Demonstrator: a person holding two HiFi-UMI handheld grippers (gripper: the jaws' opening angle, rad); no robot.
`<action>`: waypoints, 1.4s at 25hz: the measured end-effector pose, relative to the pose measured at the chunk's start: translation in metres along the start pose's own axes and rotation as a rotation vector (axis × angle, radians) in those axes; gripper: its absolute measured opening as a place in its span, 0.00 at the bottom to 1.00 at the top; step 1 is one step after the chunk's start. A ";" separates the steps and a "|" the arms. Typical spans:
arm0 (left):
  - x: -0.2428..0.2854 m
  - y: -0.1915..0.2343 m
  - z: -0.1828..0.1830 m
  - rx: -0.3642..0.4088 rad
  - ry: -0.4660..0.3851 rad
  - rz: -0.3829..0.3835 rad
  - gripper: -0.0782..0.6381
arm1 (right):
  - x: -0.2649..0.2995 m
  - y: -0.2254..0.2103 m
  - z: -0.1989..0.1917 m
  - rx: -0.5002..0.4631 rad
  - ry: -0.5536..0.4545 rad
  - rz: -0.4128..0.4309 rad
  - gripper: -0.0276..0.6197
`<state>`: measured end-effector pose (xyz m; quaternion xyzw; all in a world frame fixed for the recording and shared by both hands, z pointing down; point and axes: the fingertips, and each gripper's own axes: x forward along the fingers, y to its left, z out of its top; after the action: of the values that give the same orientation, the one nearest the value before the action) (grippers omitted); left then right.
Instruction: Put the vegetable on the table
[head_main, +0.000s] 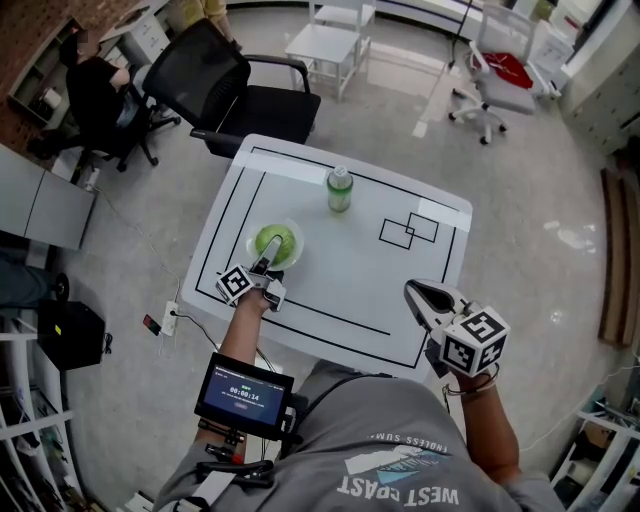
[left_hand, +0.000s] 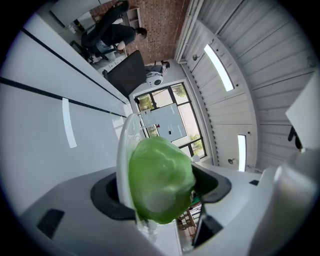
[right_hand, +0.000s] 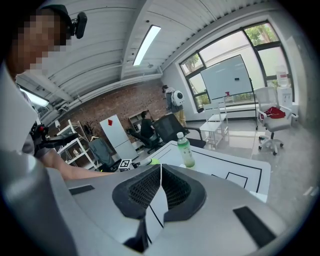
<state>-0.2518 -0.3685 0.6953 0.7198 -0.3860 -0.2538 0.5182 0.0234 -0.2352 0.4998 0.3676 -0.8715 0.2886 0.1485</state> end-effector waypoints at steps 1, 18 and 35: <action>0.001 0.003 0.001 0.017 0.012 0.014 0.59 | 0.000 0.000 0.000 0.001 0.000 -0.003 0.06; 0.013 0.036 0.002 0.101 0.191 0.167 0.59 | -0.007 0.004 -0.005 0.012 -0.016 -0.055 0.06; 0.028 0.047 0.005 0.166 0.248 0.246 0.59 | -0.015 0.004 -0.006 0.012 -0.013 -0.075 0.06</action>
<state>-0.2532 -0.4018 0.7392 0.7331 -0.4239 -0.0653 0.5278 0.0315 -0.2210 0.4959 0.4028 -0.8563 0.2858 0.1515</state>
